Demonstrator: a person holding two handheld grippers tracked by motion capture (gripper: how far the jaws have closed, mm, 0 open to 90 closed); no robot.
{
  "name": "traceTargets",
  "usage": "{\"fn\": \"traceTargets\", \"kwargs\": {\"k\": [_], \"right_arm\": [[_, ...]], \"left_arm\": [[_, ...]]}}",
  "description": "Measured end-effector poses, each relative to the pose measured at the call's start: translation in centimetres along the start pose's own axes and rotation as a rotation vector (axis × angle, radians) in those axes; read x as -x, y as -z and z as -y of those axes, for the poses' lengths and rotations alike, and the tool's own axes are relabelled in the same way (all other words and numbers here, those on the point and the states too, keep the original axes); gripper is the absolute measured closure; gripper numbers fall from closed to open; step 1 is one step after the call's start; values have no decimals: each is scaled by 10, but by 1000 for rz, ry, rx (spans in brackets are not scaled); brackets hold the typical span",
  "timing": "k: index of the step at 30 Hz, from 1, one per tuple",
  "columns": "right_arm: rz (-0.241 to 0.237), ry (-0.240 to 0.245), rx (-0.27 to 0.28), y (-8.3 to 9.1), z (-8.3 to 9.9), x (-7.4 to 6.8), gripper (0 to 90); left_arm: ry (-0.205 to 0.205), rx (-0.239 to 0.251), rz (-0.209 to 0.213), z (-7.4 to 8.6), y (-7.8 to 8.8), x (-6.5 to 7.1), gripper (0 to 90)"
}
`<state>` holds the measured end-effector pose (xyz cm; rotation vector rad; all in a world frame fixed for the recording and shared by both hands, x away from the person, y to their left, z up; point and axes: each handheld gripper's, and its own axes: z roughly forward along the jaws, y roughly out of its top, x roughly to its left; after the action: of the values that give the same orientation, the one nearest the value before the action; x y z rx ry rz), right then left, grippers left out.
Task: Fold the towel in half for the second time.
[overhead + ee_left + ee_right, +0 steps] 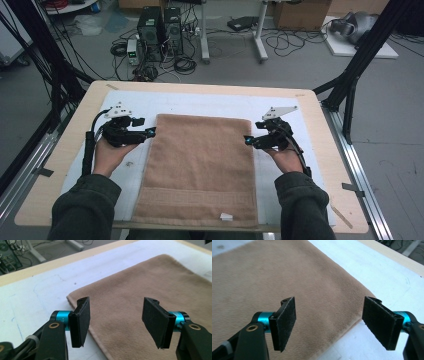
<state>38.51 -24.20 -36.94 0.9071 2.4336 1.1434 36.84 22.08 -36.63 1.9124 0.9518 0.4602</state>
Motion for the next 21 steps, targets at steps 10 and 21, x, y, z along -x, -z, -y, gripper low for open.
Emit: {"fn": "traceTargets", "kwargs": {"k": [10, 21], "right_arm": [[20, -32, -61, -37, 9, 19, 298], [47, -73, -124, -68, 25, 37, 387]], "left_arm": [[45, -64, -9, 16, -40, -22, 441], [95, -186, -52, 35, -77, -31, 454]]}}
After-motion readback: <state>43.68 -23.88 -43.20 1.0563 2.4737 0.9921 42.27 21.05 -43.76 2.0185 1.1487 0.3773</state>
